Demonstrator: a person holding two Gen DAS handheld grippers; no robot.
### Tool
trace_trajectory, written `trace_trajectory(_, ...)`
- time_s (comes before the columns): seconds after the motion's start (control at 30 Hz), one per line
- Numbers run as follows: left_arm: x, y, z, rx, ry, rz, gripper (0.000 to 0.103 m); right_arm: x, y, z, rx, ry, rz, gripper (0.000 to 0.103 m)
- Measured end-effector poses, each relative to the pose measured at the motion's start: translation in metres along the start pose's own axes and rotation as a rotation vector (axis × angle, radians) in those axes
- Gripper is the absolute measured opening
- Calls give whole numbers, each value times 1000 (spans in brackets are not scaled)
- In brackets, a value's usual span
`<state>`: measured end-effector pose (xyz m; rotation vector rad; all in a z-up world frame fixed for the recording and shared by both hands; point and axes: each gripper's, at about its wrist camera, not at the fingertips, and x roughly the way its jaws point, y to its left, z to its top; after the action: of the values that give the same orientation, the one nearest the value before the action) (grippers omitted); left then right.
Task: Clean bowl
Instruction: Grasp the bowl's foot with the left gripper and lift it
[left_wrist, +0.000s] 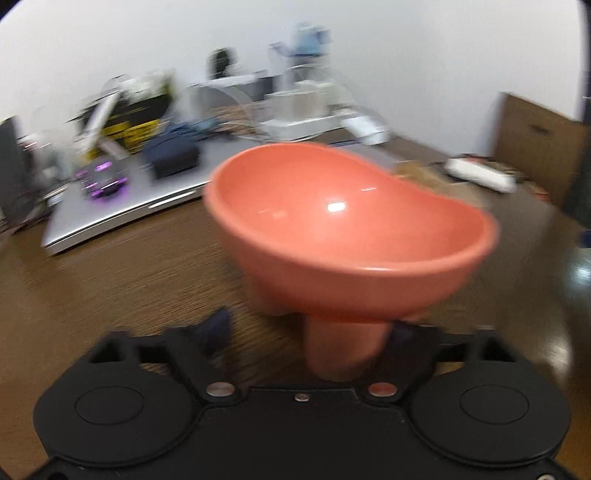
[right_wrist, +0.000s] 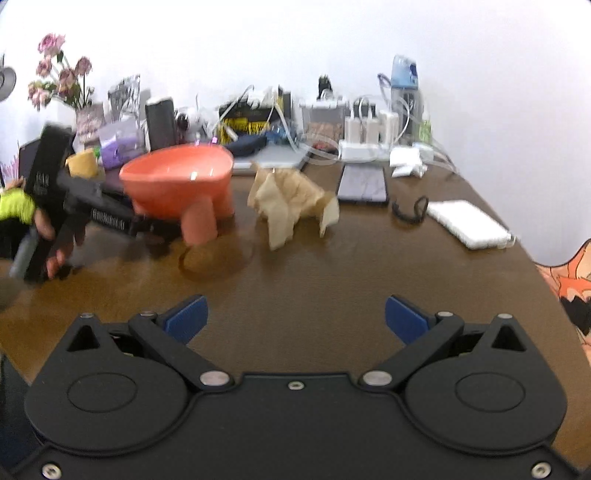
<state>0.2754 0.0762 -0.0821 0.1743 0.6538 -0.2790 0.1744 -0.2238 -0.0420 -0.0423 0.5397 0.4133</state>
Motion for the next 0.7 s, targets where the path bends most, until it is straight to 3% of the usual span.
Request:
trace_trajectory(0.1, 0, -9, 1, -4, -3, 69, 103, 4, -1, 7, -10, -15, -7, 102)
trace_trajectory(0.23, -1, -15, 1, 22, -21, 83, 98, 10, 1, 11, -17, -35, -20, 102)
trace_trajectory(0.33, -3, -16, 1, 31, -33, 55, 74, 17, 2, 18, -26, -37, -46, 102)
trace_trajectory(0.4, -3, -14, 2, 20, -36, 30, 51, 23, 0, 25, -24, -34, -44, 100)
trace_trajectory(0.47, -3, -12, 3, 4, -38, 1, 40, 30, -5, 32, -7, -30, -41, 94)
trace_trajectory(0.7, -1, -6, 2, -36, -35, -36, 38, 63, -20, 48, 2, 49, 5, 92)
